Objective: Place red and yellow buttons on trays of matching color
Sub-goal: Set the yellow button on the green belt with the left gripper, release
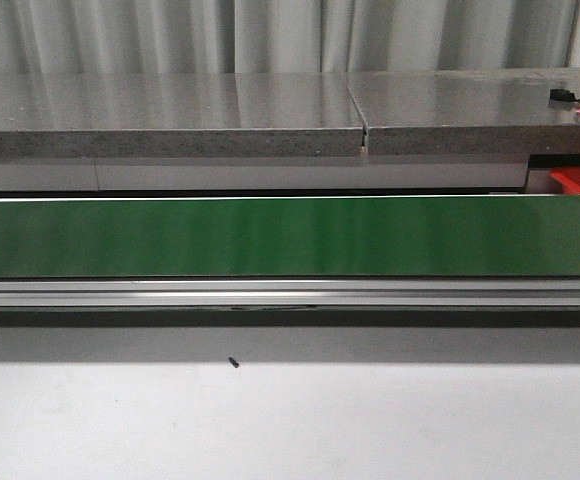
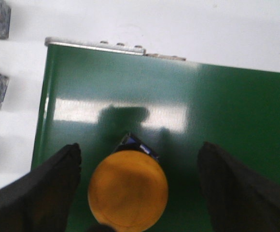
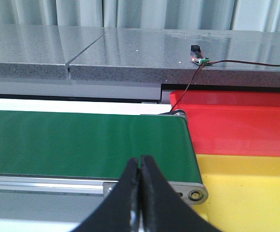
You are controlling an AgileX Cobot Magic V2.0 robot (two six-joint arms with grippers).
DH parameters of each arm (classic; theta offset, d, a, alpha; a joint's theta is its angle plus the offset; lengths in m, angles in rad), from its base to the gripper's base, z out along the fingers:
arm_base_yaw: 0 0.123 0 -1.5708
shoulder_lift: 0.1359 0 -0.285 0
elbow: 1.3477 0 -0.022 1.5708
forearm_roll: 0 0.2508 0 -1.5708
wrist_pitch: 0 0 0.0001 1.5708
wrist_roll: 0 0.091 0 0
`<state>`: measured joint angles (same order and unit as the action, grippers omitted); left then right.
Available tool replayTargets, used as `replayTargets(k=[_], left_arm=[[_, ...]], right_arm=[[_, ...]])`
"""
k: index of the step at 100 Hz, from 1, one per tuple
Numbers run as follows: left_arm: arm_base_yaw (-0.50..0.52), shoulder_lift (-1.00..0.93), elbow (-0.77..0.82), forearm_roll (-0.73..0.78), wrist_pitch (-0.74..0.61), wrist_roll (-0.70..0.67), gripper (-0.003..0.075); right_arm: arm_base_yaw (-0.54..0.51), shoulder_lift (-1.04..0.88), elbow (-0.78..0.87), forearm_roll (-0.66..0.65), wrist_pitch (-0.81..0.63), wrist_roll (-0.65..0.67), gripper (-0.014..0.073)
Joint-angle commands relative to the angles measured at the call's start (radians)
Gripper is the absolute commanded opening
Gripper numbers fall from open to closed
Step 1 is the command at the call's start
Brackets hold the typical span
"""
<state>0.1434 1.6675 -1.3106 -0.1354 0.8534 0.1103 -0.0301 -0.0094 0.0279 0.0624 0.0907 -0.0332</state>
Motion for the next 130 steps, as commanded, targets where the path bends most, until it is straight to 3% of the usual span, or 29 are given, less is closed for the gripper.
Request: replayTargets(k=[1, 25, 50, 70, 97, 130], left_arm=[[-0.011, -0.044, -0.063, -0.013, -0.027, -0.014, 0.0506], [-0.008, -0.116, -0.155, 0.041, -0.027, -0.072, 0.0506], [0.019, -0.236, -0.107, 0.178, -0.045, -0.241, 0.0505], [0.155, -0.329, 0.025, 0.298, -0.083, -0.349, 0.0505], [0.418, -0.324, 0.123, 0.255, -0.145, -0.358, 0.0505], [0.508, -0.232, 0.126, 0.255, -0.195, -0.382, 0.0503]], right_arm=[[-0.007, -0.015, -0.017, -0.004, -0.080, 0.001, -0.0068], [-0.007, -0.015, -0.017, -0.004, -0.080, 0.001, -0.0068], [-0.007, -0.015, -0.017, -0.004, -0.080, 0.001, -0.0068], [-0.007, -0.015, -0.017, -0.004, -0.080, 0.001, -0.0068], [-0.007, -0.015, -0.017, -0.004, -0.080, 0.001, -0.0068], [-0.007, -0.015, -0.017, -0.004, -0.080, 0.001, -0.0068]])
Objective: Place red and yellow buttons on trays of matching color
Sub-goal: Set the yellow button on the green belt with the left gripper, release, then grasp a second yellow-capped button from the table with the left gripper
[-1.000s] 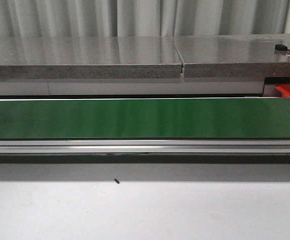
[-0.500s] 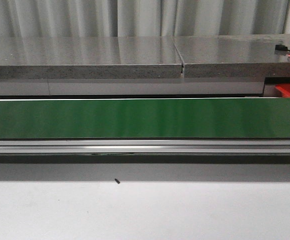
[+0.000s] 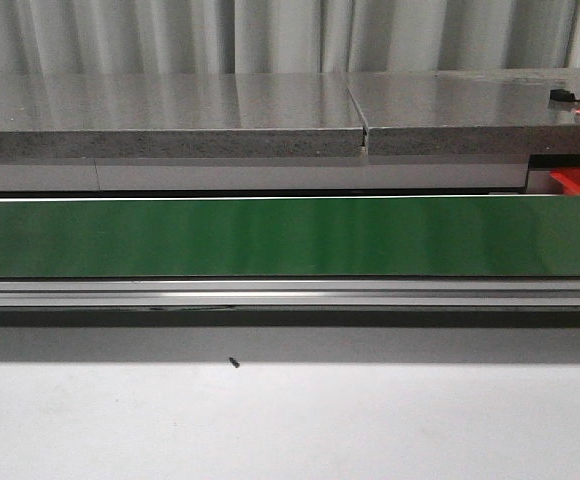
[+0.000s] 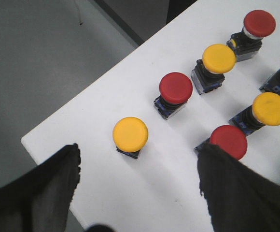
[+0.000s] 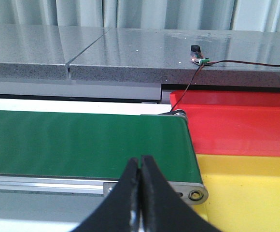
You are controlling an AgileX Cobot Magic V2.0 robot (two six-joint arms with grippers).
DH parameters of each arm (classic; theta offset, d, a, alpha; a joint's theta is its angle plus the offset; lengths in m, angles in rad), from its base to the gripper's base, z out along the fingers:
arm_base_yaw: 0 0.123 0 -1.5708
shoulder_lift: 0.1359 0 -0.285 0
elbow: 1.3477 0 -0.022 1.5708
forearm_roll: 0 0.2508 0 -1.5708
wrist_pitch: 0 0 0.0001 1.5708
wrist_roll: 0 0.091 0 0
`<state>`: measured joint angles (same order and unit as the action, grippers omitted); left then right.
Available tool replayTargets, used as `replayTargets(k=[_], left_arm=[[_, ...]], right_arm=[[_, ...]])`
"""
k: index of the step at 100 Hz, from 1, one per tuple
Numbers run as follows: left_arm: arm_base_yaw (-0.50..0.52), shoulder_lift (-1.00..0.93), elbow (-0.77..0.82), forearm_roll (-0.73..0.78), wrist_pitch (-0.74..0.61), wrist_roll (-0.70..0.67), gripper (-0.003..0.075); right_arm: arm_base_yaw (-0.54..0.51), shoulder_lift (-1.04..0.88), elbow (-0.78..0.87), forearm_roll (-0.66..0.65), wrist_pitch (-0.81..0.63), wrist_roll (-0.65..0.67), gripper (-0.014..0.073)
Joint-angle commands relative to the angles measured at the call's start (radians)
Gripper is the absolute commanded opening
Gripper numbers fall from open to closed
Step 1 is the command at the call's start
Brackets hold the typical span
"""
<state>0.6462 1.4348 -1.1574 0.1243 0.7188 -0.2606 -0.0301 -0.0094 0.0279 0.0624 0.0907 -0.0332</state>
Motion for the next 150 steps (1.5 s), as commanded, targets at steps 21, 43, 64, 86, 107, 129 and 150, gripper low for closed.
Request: replayTargets(k=[21, 43, 64, 86, 107, 129, 150], left_arm=[[0.005, 0.082, -0.027, 0.032, -0.067, -0.020, 0.0501], [0.005, 0.130, -0.027, 0.138, -0.089, -0.101, 0.0501], [0.007, 0.218, -0.030, 0.138, -0.105, -0.103, 0.0502], [0.007, 0.297, -0.030, 0.128, -0.145, -0.103, 0.0502], [0.007, 0.320, -0.031, 0.130, -0.195, -0.103, 0.0501], [0.007, 0.368, -0.031, 0.130, -0.227, -0.103, 0.0501], [0.007, 0.383, -0.031, 0.132, -0.264, -0.103, 0.0501]], right_arm=[[-0.007, -0.015, -0.017, -0.004, -0.080, 0.001, -0.0068], [-0.007, -0.015, -0.017, -0.004, -0.080, 0.001, -0.0068], [-0.007, -0.015, -0.017, -0.004, -0.080, 0.001, -0.0068], [-0.007, -0.015, -0.017, -0.004, -0.080, 0.001, -0.0068], [-0.007, -0.015, -0.017, -0.004, -0.080, 0.001, -0.0068], [-0.007, -0.015, -0.017, -0.004, -0.080, 0.001, -0.0068], [-0.007, -0.015, -0.017, -0.004, -0.080, 0.001, -0.0068]])
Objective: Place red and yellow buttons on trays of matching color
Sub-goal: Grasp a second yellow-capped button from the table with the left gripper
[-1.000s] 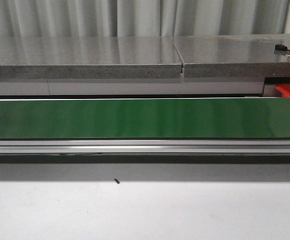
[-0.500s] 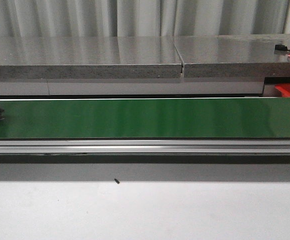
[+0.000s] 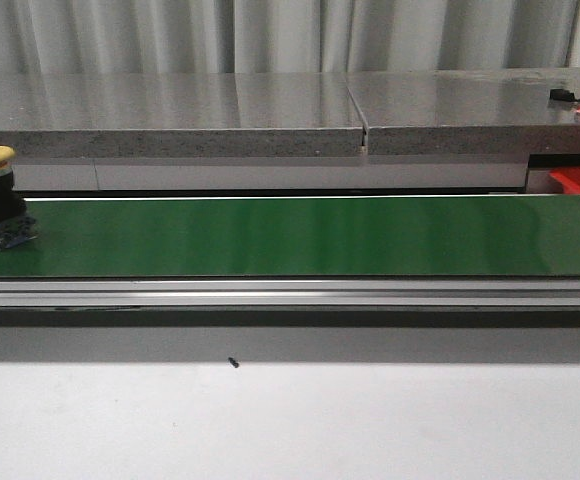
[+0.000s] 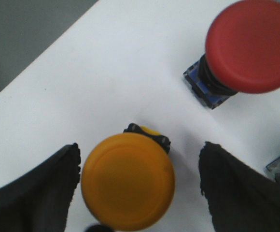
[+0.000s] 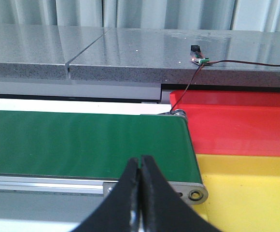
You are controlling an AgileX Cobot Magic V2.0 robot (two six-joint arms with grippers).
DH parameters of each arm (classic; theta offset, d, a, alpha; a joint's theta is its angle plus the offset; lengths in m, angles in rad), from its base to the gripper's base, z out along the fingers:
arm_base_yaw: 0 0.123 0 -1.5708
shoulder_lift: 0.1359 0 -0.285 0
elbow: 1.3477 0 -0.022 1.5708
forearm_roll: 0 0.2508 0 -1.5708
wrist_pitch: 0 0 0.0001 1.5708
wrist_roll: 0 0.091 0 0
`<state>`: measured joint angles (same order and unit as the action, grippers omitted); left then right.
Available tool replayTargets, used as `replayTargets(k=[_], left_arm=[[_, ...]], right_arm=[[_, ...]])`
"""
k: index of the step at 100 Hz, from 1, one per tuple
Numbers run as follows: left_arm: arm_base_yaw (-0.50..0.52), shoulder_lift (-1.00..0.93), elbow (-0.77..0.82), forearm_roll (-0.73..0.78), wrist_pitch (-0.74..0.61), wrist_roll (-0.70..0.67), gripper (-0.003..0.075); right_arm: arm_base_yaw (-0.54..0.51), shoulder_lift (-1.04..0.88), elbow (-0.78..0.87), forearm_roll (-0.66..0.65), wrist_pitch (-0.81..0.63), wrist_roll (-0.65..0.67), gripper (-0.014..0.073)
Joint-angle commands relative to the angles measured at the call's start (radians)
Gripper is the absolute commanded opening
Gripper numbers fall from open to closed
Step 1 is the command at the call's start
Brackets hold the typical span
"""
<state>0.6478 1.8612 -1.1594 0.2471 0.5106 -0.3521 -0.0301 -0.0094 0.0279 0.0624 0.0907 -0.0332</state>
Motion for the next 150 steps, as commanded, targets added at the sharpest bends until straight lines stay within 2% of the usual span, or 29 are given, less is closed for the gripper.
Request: replayTargets(k=[1, 20, 53, 65, 113, 130, 150], left_arm=[[0.005, -0.043, -0.030, 0.009, -0.055, -0.011, 0.0501], [0.005, -0.043, -0.030, 0.009, -0.062, -0.011, 0.0476], [0.005, -0.043, -0.030, 0.025, -0.069, -0.011, 0.0237], [0.005, -0.045, -0.030, 0.029, -0.068, -0.016, 0.0185], [-0.023, -0.233, -0.030, -0.045, 0.010, -0.022, 0.0167], [-0.127, -0.318, -0.030, -0.045, 0.026, -0.003, 0.0167], [-0.299, -0.351, -0.044, -0.045, 0.074, 0.062, 0.0167]], right_arm=[[-0.007, -0.015, -0.017, -0.004, -0.080, 0.001, -0.0068], [-0.007, -0.015, -0.017, -0.004, -0.080, 0.001, -0.0068], [-0.007, -0.015, -0.017, -0.004, -0.080, 0.001, -0.0068], [-0.007, -0.015, -0.017, -0.004, -0.080, 0.001, -0.0068], [-0.007, -0.015, -0.017, -0.004, -0.080, 0.001, -0.0068], [-0.007, -0.015, -0.017, -0.004, -0.080, 0.001, -0.0068], [-0.007, -0.015, -0.017, -0.004, -0.080, 0.001, -0.0068]])
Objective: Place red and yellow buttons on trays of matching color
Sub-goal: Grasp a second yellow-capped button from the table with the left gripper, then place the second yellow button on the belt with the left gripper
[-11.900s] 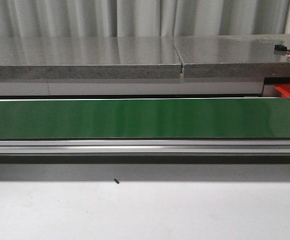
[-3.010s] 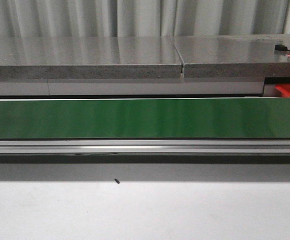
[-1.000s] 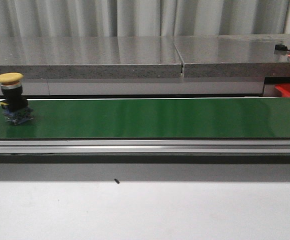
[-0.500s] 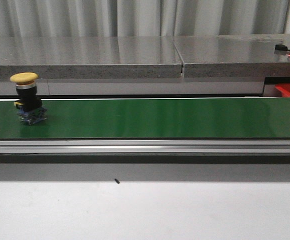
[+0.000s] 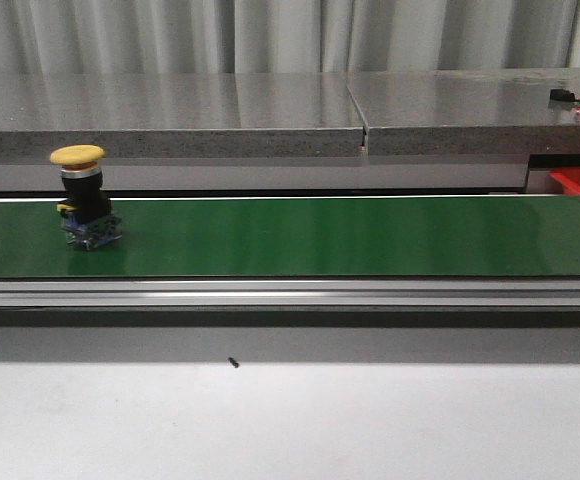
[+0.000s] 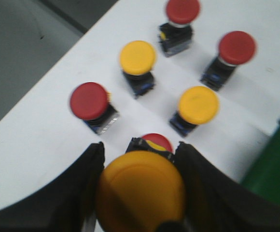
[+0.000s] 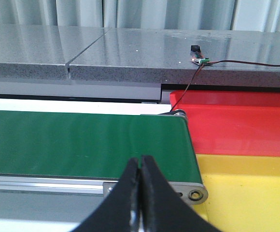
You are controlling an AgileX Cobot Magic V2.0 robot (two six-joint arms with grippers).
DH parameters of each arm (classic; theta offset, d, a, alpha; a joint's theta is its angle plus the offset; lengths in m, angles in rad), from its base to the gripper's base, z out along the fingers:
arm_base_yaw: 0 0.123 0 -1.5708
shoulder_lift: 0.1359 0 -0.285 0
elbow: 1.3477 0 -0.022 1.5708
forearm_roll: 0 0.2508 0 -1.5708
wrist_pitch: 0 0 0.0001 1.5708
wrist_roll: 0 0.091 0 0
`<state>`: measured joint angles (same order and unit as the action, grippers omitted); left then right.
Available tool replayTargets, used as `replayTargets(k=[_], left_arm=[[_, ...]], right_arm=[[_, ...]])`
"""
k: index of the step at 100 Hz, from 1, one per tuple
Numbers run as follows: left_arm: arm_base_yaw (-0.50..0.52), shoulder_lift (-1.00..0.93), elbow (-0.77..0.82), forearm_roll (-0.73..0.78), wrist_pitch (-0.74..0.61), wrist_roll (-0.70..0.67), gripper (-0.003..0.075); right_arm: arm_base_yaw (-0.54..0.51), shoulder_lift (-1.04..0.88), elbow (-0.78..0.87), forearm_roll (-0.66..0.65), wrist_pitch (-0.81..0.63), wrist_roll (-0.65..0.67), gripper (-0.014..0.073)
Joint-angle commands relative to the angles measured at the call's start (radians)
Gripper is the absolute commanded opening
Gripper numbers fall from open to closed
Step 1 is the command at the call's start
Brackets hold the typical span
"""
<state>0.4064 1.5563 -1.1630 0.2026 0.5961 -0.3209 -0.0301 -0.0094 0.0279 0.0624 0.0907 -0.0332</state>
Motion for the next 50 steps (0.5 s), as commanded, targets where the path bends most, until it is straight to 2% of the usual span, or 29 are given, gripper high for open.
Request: replayTargets(k=[1, 23, 50], left_arm=[[-0.062, -0.046, -0.043, 0.000, -0.008, 0.033, 0.0167], [-0.186, -0.041, -0.097, -0.013, 0.044, 0.056, 0.0169], [-0.252, -0.018, -0.106, -0.061, 0.073, 0.091, 0.0169]], right_arm=[[-0.007, -0.015, -0.017, -0.004, -0.080, 0.001, -0.0068], [-0.007, -0.015, -0.017, -0.004, -0.080, 0.001, -0.0068], [-0.007, -0.015, -0.017, -0.004, -0.080, 0.001, -0.0068]])
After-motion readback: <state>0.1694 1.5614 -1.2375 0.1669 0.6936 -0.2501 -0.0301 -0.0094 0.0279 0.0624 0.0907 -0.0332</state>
